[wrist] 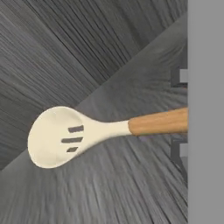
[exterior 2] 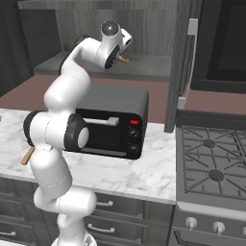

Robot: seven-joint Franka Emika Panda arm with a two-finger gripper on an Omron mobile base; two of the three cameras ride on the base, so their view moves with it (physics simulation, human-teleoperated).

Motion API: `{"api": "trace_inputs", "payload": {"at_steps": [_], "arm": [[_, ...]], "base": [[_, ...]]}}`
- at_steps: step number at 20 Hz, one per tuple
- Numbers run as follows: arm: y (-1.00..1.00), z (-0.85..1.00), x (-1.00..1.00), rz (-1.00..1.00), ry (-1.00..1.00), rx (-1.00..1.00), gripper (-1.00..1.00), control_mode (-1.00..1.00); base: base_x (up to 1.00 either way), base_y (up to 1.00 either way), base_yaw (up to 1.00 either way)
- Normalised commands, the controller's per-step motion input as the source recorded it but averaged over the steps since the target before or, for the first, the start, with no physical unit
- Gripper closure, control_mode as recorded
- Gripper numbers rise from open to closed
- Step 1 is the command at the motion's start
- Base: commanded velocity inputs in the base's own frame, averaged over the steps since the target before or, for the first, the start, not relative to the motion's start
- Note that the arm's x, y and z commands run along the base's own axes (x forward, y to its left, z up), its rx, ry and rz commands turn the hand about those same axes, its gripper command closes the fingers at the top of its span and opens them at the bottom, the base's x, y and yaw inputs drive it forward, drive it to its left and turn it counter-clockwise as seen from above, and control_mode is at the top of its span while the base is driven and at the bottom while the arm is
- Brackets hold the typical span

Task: Organize the utensils by type. Pick up the wooden spoons from the counter and place them in the open cabinet. Then pick up the metallic utensils from the counter and place them in the open drawer.

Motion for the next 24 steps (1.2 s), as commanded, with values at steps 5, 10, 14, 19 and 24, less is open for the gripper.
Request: {"api": "trace_inputs", "payload": {"at_steps": [5,10,14,19,24], "arm": [[0.05,-0.51,0.22,0.03,-0.06,-0.03,-1.00,-1.00],[0.00,-0.21,0.00,0.00,-0.17,0.01,-1.00,-1.00],[0.00,0.00,-0.20,0.00,-0.17,0.11,-1.00,-1.00],[0.00,0.18,-0.71,0.01,-0.29,0.17,-1.00,-1.00],[0.00,0.39,-0.96,0.07,-0.16,0.08,-1.00,-1.00]], "base": [[0.00,0.00,0.00],[0.00,0.00,0.00],[0.00,0.00,0.00],[0.00,0.00,0.00],[0.00,0.00,0.00]]}}
